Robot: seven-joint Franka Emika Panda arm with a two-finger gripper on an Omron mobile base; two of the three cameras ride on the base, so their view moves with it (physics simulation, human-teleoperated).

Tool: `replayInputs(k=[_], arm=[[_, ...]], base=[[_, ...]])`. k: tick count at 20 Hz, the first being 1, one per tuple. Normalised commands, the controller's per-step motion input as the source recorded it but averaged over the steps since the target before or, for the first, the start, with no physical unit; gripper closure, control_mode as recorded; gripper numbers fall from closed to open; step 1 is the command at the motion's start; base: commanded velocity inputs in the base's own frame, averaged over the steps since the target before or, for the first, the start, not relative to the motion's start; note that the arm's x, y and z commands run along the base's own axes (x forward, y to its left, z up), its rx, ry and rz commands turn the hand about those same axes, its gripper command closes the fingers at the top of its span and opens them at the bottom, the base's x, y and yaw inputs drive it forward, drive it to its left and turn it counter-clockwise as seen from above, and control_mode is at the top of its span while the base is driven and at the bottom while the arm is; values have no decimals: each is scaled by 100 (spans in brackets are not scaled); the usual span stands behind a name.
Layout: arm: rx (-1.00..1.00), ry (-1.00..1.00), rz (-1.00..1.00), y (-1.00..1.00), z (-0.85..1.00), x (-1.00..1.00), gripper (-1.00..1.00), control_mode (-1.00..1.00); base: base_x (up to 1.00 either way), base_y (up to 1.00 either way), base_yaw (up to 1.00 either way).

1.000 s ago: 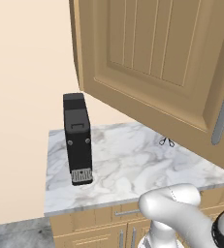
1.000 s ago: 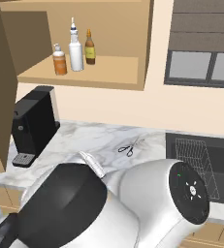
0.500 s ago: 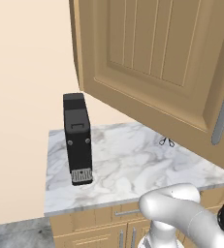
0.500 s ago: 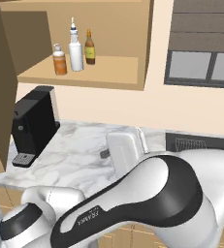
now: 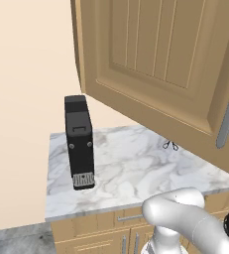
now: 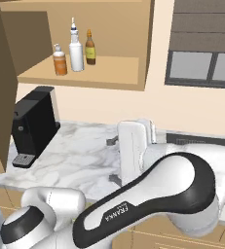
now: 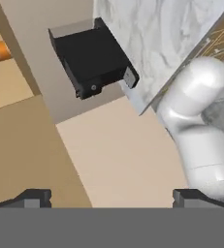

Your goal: Pick the spray and soap dispenser from the cabinet and place them on the counter.

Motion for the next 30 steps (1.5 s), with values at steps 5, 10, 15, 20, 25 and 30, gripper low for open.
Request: replayInputs(k=[5, 10, 15, 20, 25, 30], arm=[[24, 10, 6, 14, 10, 25, -100, -100], [15, 4, 5, 22, 19, 13, -100, -100], [7, 12, 16, 47, 22, 0, -100, -100], [4, 15, 20, 46, 21, 0, -100, -100], [9, 16, 21, 36, 30, -9, -100, -100], [6, 12, 20, 42, 17, -16, -100, -100]], base=[[0, 0, 0], [0, 0, 0], [0, 0, 0], [0, 0, 0], [0, 0, 0], [0, 0, 0]])
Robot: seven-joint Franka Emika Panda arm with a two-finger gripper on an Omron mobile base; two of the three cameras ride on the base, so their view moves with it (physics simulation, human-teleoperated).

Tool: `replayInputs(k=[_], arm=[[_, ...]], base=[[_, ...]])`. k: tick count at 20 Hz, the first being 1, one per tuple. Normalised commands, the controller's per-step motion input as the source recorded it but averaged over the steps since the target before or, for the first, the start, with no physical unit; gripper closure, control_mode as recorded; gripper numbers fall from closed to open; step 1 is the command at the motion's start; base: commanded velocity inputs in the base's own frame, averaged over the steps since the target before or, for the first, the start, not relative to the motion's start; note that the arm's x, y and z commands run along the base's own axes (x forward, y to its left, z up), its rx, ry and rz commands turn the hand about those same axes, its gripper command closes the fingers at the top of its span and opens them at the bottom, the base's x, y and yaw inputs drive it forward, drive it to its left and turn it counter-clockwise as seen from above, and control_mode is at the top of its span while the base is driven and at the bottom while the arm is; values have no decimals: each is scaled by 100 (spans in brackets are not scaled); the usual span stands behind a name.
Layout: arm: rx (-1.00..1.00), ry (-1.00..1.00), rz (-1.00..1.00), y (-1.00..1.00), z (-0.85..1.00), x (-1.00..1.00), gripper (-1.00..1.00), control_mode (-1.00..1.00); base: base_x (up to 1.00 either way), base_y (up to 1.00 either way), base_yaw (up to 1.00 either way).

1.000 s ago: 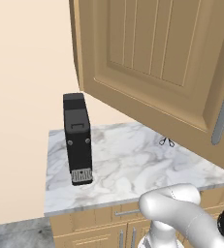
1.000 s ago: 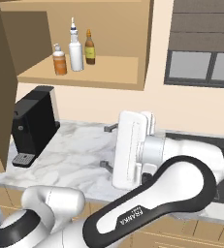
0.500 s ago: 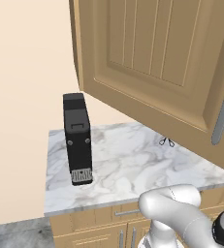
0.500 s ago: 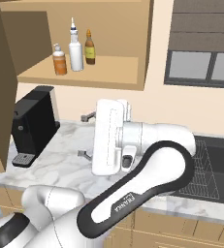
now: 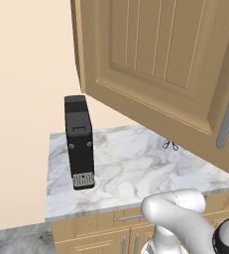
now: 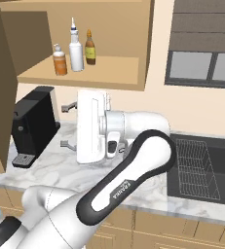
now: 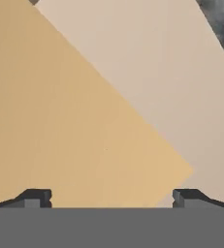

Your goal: Pick the spray and soap dispenser from the cabinet and place them on the counter.

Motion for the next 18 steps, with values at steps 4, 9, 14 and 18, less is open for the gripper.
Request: replayInputs(k=[4, 9, 14, 18], arm=[[1, 7, 16, 46, 3, -16, -100, -100], [0, 3, 8, 43, -1, -10, -100, -100], [-2, 3, -1, 47, 0, 2, -100, -100], [-3, 3, -7, 31, 0, 14, -100, -100]], base=[[0, 0, 0], [0, 0, 0], [0, 0, 0], [0, 0, 0]])
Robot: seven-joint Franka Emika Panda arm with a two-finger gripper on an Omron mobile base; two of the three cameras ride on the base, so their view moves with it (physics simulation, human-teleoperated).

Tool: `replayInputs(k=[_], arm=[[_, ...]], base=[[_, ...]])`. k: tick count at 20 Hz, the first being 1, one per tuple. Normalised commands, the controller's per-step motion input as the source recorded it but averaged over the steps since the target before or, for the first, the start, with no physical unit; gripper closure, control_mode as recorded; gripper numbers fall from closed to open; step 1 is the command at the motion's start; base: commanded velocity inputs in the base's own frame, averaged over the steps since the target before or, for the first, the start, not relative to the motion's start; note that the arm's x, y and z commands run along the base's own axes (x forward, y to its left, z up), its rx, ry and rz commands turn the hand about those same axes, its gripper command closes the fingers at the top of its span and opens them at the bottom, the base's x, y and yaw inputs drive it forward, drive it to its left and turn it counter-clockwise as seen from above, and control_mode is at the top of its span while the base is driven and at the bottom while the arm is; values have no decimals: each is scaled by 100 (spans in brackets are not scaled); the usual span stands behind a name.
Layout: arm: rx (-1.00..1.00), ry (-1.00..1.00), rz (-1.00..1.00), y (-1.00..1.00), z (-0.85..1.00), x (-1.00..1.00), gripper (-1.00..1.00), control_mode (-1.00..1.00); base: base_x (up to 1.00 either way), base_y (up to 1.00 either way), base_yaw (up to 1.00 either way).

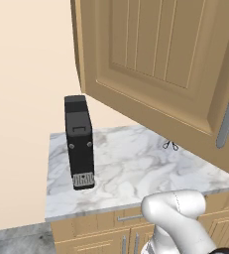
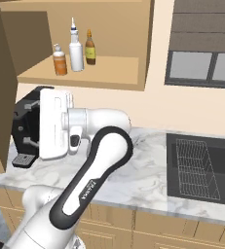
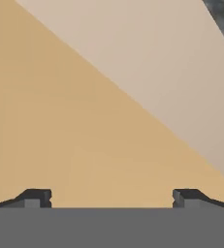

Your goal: Pick the spray and soap dispenser from the cabinet and place them on the counter.

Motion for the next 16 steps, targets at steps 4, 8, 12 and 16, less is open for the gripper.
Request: replayInputs(k=[4, 8, 12, 16], arm=[[-1, 1, -2, 28, 0, -1, -100, -100], [-2, 0, -2, 32, 3, -8, -100, -100], [-7, 0, -6, 43, 2, -3, -100, -100], [-7, 0, -8, 47, 1, -5, -100, -100]], base=[[0, 0, 0], [0, 0, 0], [0, 0, 0], [0, 0, 0]])
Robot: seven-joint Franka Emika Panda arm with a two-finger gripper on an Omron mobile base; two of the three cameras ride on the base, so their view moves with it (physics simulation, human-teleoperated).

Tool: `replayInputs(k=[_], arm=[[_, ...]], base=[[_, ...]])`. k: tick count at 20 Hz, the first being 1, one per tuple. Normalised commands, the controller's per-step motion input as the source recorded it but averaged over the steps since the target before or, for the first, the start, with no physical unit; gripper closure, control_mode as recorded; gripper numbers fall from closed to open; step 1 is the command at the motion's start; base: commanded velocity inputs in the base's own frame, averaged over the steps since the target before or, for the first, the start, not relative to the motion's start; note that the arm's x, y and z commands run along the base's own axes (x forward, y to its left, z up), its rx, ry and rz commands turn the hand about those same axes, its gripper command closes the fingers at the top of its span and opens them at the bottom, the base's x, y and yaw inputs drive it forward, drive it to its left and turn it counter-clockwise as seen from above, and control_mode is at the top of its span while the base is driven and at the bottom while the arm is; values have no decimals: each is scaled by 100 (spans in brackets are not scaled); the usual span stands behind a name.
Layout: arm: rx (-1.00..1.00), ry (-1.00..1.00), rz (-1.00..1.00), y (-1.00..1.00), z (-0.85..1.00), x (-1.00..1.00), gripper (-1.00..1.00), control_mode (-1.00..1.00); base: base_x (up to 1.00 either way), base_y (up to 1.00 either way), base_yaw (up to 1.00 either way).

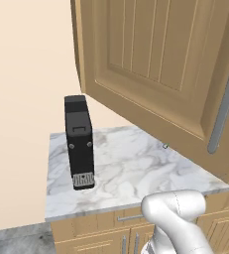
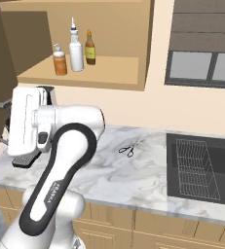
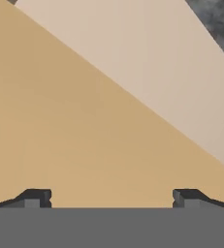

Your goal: Pick the spray and soap dispenser from the cabinet and place them on the counter.

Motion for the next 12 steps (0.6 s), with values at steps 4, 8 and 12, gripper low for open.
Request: replayInputs(k=[4, 8, 12], arm=[[-5, 0, -13, 51, 0, -9, -100, -100], [-2, -2, -17, 41, 0, -14, -100, -100], [-2, -5, -13, 34, -1, -11, -100, -100]], base=[[0, 0, 0], [0, 0, 0], [0, 0, 0]])
